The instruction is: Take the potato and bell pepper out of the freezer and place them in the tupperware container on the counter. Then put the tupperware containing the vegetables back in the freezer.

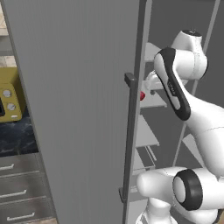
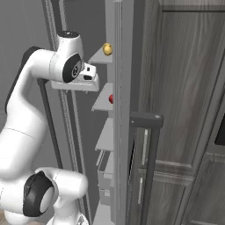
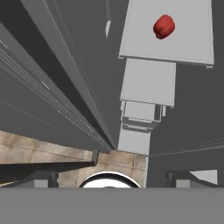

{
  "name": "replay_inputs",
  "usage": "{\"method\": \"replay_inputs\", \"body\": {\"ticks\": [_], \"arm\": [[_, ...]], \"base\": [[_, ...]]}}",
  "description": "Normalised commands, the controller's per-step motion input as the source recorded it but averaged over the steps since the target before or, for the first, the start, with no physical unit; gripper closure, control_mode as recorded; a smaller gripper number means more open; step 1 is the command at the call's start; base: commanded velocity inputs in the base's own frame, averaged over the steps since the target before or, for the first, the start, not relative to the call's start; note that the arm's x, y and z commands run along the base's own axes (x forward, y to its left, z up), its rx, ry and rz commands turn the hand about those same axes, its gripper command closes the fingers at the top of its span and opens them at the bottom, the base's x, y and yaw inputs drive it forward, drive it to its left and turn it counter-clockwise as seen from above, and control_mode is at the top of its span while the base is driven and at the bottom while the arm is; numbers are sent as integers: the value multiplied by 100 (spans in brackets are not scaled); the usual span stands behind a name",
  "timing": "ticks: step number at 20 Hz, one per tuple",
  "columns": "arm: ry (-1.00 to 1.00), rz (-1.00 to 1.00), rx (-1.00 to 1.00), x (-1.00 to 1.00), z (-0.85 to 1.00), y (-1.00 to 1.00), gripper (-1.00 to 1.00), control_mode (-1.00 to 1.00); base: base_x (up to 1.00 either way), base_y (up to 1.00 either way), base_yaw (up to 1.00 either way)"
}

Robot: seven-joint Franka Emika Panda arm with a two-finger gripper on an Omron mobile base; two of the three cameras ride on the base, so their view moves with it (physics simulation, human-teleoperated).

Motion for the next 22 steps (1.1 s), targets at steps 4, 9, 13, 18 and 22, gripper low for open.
{"method": "replay_inputs", "body": {"ticks": [4, 9, 13, 18, 22], "arm": [[-3, 4, 1, 0, 43, -15, -100, -100], [-1, 0, 0, 0, 3, 1, -100, -100], [0, 0, 0, 0, 1, 0, -100, -100], [0, 0, 0, 3, 10, -3, -100, -100], [0, 0, 0, 7, 17, 0, -100, -100]], "base": [[0, 0, 0], [0, 0, 0], [0, 0, 0], [0, 0, 0], [0, 0, 0]]}}
